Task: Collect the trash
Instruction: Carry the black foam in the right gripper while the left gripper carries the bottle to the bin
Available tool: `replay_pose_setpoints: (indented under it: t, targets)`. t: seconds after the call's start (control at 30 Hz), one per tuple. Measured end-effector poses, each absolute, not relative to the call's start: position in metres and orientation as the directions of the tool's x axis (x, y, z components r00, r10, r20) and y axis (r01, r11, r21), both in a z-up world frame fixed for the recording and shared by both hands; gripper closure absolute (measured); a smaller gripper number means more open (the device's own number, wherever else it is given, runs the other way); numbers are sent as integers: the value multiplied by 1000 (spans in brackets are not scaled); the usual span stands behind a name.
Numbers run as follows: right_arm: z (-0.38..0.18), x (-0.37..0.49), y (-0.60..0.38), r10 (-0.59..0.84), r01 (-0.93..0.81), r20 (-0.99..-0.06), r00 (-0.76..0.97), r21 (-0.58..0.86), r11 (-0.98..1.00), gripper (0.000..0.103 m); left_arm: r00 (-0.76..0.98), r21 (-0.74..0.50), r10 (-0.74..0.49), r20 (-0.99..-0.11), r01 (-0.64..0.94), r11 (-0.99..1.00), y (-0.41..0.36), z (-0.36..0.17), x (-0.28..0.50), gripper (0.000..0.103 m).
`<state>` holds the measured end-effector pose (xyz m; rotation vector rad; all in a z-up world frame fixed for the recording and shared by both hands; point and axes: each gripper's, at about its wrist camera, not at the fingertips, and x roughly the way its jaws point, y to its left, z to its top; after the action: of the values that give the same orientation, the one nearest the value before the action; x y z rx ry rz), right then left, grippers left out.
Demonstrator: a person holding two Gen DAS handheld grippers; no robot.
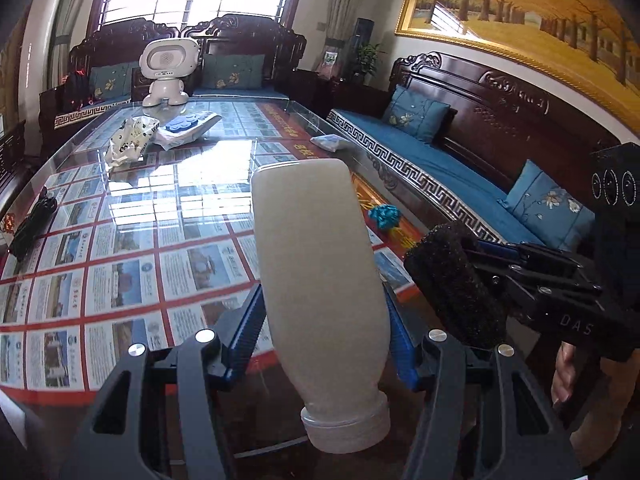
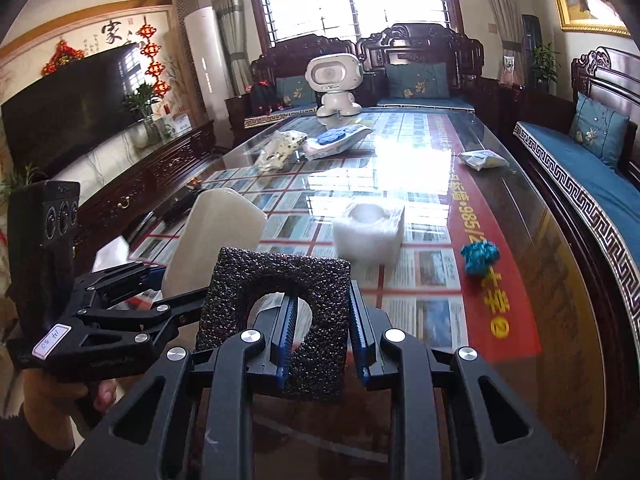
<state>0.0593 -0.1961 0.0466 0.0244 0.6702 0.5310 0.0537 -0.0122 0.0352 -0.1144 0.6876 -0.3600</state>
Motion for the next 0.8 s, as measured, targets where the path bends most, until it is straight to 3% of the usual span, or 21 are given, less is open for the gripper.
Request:
replay_pose_setpoints:
  t: [0.4, 0.8]
  targets:
    - [11, -101, -228, 478, -470, -618, 624, 193, 862, 78, 658, -222, -400, -639, 339, 914, -35, 5, -90, 47]
    - [-60, -193, -248, 405, -391, -722, 561, 200, 899, 78, 490, -289, -480, -728, 415, 863, -63, -80, -183, 50]
